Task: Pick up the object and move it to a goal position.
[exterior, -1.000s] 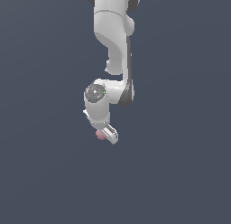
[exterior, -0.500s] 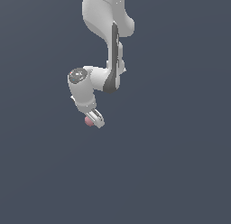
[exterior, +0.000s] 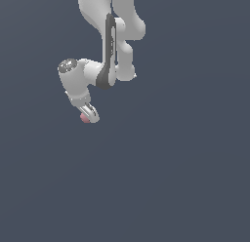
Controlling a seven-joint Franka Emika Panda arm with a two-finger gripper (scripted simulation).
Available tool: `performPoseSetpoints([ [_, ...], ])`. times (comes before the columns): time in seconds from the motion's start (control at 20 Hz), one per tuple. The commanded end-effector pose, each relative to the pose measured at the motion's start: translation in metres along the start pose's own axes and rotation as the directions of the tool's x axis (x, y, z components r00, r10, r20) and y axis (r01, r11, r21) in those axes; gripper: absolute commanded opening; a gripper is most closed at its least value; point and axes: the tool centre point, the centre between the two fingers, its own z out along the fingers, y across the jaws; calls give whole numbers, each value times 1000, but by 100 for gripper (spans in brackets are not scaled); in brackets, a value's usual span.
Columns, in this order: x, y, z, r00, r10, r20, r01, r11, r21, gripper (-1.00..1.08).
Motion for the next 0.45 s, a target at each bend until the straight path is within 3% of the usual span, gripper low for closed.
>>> performPoseSetpoints([
  [0.0, 0, 18, -3, 1000, -1, 0, 1, 1000, 0, -100],
  [0.4, 1, 41, -8, 1000, -1, -1, 1, 1000, 0, -100],
])
